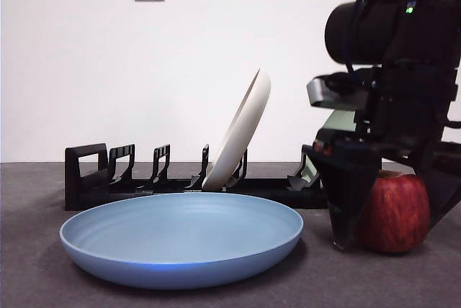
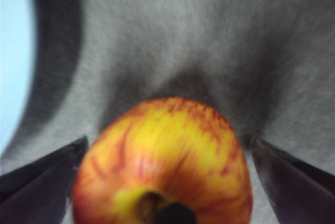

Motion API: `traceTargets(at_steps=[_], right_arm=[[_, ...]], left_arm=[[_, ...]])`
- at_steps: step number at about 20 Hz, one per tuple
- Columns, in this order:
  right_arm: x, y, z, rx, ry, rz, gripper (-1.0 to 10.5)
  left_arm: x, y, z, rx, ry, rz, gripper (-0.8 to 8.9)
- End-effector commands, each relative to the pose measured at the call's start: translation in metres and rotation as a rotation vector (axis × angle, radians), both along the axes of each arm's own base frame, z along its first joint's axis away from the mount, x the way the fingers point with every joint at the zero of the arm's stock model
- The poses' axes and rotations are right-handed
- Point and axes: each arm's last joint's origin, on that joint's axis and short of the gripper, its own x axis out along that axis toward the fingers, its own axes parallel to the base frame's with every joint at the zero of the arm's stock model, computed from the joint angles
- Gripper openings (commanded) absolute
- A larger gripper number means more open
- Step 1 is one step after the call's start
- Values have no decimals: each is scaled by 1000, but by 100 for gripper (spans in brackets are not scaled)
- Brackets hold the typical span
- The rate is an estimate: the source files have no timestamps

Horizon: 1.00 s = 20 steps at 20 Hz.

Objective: Take the blue plate from the plate rack,put the plate on the table,take the apple from the table,put the apple in the plate

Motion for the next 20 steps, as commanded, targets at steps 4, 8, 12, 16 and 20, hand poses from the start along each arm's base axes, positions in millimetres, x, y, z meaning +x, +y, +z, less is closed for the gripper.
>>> traceTargets(at_steps=[4,8,12,16,20], right_arm=[[-3,-1,19,41,-48,-22,-9],[-9,10,70,181,-175,-10,-10],[-13,52,107,346,-260,135,-12],[-13,99,113,381,-276,241,-13],[-4,135,82,329,-203,287,-12]], left_arm=[[0,1,0,3,-6,1,377],[0,-1,0,6,-6,1,377],[1,0,1,13,-19,52,377],[2,1,1,20,-29,101,377],[2,2,-1,39,-22,102,377]])
